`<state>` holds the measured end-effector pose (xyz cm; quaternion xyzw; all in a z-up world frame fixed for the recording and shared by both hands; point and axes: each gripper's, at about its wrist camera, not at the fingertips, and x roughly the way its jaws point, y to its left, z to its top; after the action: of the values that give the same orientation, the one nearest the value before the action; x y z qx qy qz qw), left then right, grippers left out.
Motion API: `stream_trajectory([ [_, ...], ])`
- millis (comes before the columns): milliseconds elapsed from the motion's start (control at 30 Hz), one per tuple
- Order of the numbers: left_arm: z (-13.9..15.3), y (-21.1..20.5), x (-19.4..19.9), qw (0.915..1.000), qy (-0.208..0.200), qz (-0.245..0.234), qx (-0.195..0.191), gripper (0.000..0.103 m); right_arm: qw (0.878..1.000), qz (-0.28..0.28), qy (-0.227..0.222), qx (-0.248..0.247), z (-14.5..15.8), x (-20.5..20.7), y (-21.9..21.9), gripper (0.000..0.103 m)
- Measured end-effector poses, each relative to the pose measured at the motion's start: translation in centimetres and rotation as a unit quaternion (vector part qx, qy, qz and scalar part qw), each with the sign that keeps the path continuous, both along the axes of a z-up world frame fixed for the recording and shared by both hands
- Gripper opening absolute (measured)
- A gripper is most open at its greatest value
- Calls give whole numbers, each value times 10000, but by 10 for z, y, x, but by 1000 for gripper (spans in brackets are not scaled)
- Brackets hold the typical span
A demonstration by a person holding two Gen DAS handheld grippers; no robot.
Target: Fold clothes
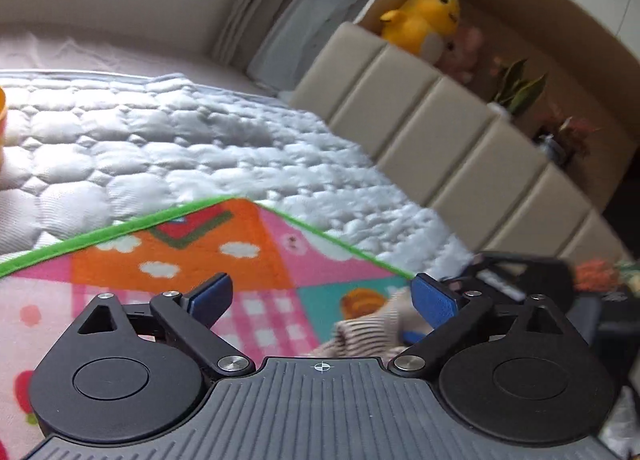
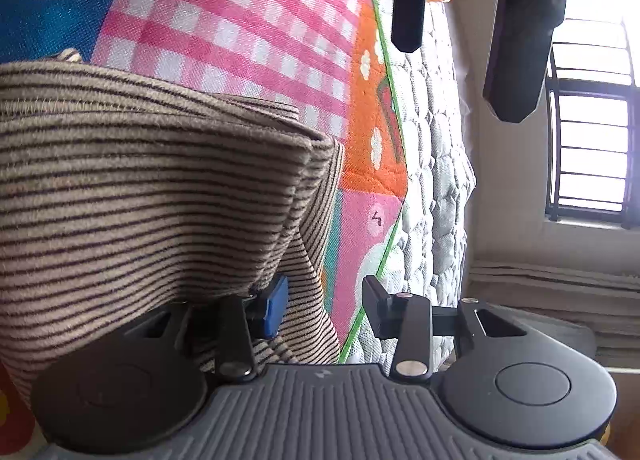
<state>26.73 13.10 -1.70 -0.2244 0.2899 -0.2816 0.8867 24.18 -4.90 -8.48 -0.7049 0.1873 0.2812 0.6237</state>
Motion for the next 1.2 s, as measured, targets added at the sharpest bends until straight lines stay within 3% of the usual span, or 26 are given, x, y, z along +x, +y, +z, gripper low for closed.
stream_trajectory([
  [67, 0, -16, -6, 9991, -141, -367, 153, 101, 9998, -79, -127, 116, 4, 0, -3, 48],
  [133, -2, -35, -13, 9962, -279, -684, 471, 101, 9976, -366, -295, 502, 24, -1, -8, 68],
  [233, -12, -62, -19, 9890, -317, -901, 1126, 101, 9854, -1008, -493, 1283, 60, -2, -20, 76],
  [267, -17, -67, -19, 9869, -247, -836, 1358, 101, 9745, -1389, -459, 1701, 77, -2, -28, 78],
  [333, -27, -77, -17, 9807, -106, -706, 1820, 102, 9449, -2103, -183, 2501, 100, -8, -51, 93],
  [400, -31, -77, -16, 9796, -18, -632, 1909, 102, 9066, -2734, 193, 3209, 115, -18, -79, 101],
  [467, -32, -74, -16, 9802, 35, -586, 1892, 102, 8674, -3271, 468, 3720, 117, -24, -105, 102],
  [667, -35, -76, -15, 9774, 33, -514, 2052, 103, 8199, -4351, 173, 3718, 37, -6, -122, 103],
  [833, -38, -75, -13, 9768, 87, -468, 2090, 103, 7810, -4851, 103, 3932, 35, 2, -120, 103],
  [867, -39, -74, -12, 9775, 124, -466, 2052, 103, 7656, -4978, 175, 4072, 36, 2, -125, 103],
  [900, -40, -74, -11, 9783, 157, -465, 2015, 103, 7466, -5118, 269, 4242, 36, 3, -131, 103],
  [933, -41, -73, -10, 9789, 187, -465, 1979, 103, 7150, -5326, 436, 4508, 38, 5, -141, 103],
  [967, -41, -73, -10, 9793, 198, -467, 1962, 103, 6689, -5571, 696, 4871, 41, 3, -154, 103],
  [1033, -40, -73, -11, 9787, 163, -474, 1992, 103, 5607, -5993, 1252, 5574, 45, -5, -181, 103],
  [1100, -36, -71, -15, 9795, 92, -469, 1957, 103, 4598, -6065, 1715, 6255, 45, -27, -203, 103],
  [1167, -28, -66, -21, 9820, -46, -459, 1834, 102, 4038, -5929, 1903, 6702, 42, -53, -215, 103],
  [1200, -19, -61, -26, 9846, -210, -455, 1674, 102, 3930, -5875, 1891, 6817, 39, -64, -217, 103],
])
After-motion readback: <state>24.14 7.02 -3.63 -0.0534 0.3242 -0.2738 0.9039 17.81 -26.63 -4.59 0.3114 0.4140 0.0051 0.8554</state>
